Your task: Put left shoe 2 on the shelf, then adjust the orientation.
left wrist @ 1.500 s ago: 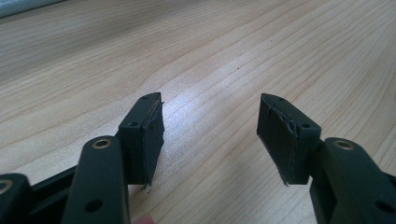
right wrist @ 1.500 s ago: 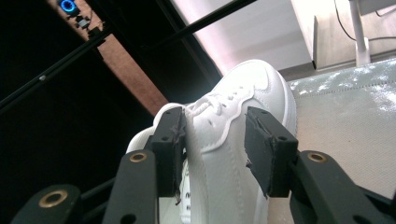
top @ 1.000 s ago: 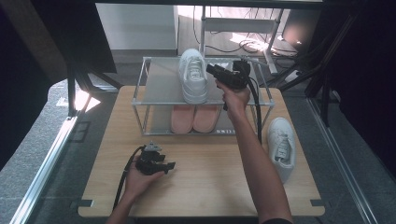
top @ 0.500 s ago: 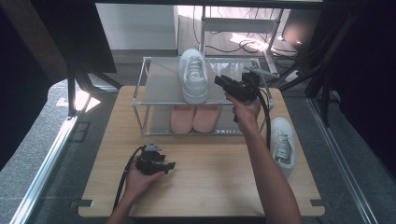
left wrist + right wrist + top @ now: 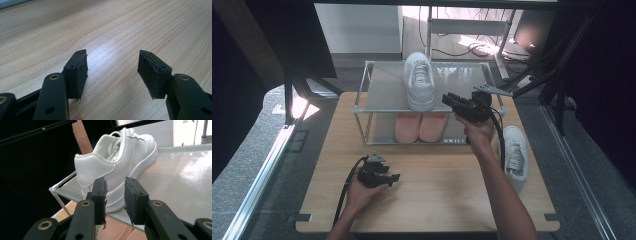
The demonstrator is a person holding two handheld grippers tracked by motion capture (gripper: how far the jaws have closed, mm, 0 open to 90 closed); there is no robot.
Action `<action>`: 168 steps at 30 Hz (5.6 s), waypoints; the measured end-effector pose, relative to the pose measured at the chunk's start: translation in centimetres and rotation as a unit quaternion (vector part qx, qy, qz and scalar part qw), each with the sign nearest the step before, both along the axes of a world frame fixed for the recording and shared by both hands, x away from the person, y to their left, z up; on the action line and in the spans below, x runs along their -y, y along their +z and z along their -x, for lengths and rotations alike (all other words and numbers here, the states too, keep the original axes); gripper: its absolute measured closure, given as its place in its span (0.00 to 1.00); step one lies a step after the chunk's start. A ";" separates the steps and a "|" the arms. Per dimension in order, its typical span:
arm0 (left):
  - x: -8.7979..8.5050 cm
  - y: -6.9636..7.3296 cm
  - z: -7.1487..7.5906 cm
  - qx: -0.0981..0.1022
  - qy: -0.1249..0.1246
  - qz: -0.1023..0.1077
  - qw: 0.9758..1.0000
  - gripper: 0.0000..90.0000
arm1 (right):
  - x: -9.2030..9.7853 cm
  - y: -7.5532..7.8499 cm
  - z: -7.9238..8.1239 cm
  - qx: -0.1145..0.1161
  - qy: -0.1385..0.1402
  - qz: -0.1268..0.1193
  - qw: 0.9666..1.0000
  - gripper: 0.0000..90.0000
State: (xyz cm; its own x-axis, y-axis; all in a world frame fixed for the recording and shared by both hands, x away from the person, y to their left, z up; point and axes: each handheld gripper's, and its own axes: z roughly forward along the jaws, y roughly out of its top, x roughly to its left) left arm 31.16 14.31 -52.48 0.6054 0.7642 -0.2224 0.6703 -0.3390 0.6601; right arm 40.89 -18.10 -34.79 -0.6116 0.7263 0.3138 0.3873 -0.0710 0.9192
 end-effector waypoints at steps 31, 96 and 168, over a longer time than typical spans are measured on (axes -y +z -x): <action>0.0 0.0 0.0 -0.001 0.002 -0.002 1.000 0.46 | 3.2 -5.4 5.4 0.008 0.028 0.041 0.999 0.85; -0.5 0.2 0.1 -0.001 0.004 -0.002 1.000 0.46 | 8.4 -12.3 11.6 -0.061 -0.009 0.135 0.989 1.00; -0.3 -0.2 0.0 -0.007 0.000 -0.008 1.000 0.46 | 14.8 -14.5 15.7 -0.094 -0.109 0.161 0.976 1.00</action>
